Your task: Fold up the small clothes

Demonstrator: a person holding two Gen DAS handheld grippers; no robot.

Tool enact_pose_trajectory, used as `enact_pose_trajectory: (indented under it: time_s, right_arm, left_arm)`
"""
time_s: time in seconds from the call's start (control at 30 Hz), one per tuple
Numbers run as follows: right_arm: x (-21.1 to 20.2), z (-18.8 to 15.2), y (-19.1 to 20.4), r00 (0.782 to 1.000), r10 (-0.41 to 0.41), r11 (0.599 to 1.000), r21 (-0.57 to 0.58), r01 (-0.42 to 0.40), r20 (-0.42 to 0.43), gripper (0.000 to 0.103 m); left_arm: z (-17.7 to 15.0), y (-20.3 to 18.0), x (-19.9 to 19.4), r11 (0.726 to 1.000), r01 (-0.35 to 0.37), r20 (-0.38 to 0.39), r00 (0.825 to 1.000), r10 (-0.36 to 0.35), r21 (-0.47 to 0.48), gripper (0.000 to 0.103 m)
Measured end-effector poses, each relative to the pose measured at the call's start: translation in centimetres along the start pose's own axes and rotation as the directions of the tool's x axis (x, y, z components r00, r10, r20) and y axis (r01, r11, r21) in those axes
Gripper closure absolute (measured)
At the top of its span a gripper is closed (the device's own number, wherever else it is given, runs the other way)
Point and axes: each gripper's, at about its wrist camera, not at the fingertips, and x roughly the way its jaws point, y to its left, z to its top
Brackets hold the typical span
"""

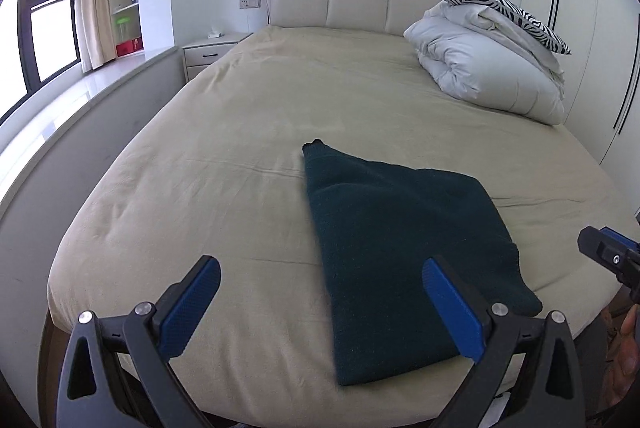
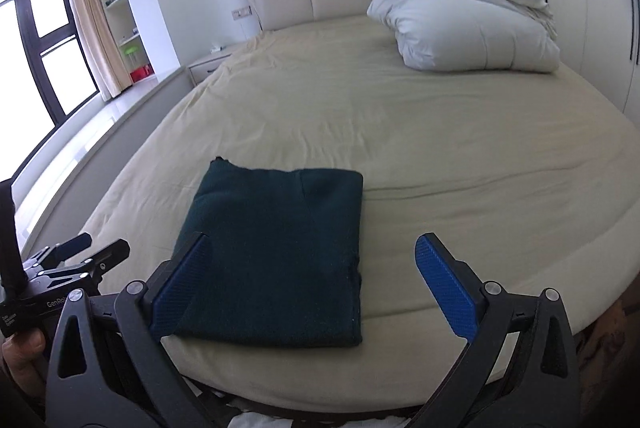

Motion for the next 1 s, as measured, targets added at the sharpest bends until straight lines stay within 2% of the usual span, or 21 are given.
enact_pose_trajectory:
  time_s: [0.1, 0.27, 0.33, 0.53, 0.63, 0.73, 0.87, 1.0]
  right_arm:
    - [1.9, -1.3, 0.4, 0.998, 0.003, 1.000, 0.004, -0.002, -0.062, 0.000]
    - [3.0, -2.4, 0.9, 0.996, -0.006, 1.000, -0.018, 0.004, -0.088, 0.000]
    - [2.9, -2.6, 1.0, 0.995, -0.008, 1.000, -0.022, 0.006, -0.094, 0.000]
    - [3.5, -2.8, 1.2, 0.994, -0.015, 0.999, -0.039, 0.010, -0.110, 0.000]
    - [3.6, -2.8, 1.3, 0.993, -0.011, 0.999, -0.042, 0.006, -0.114, 0.000]
    - [3.6, -2.8, 1.3, 0.993, -0.010, 0.999, -0.041, 0.005, -0.114, 0.000]
    - [3.5, -2.8, 1.4, 0.993, -0.009, 0.999, -0.045, 0.003, -0.114, 0.000]
    - [3.6, -2.9, 1.5, 0.993, -0.012, 0.999, -0.043, 0.007, -0.118, 0.000]
  left_arm:
    - [-0.5, 0.0, 0.6, 1.000, -0.001, -0.026, 1.000, 0.001, -0.008, 0.000]
    - [-1.2, 1.3, 1.9, 0.994, 0.048, -0.088, 0.995, -0.057, -0.102, 0.000]
    - [-1.2, 1.4, 2.1, 0.993, 0.053, -0.096, 0.993, -0.063, -0.108, 0.000]
    - [-1.6, 0.4, 1.5, 0.999, -0.028, -0.071, 0.997, 0.025, -0.038, 0.000]
    - [-1.5, 0.6, 1.7, 1.000, -0.007, -0.072, 0.997, 0.005, -0.026, 0.000]
    - [-1.6, 1.0, 2.4, 0.999, -0.044, -0.099, 0.994, 0.040, -0.029, 0.000]
    - [-1.6, 1.1, 2.3, 0.995, -0.098, -0.084, 0.992, 0.097, -0.010, 0.000]
    - [-1.6, 1.1, 2.3, 0.996, -0.090, -0.085, 0.992, 0.089, -0.003, 0.000]
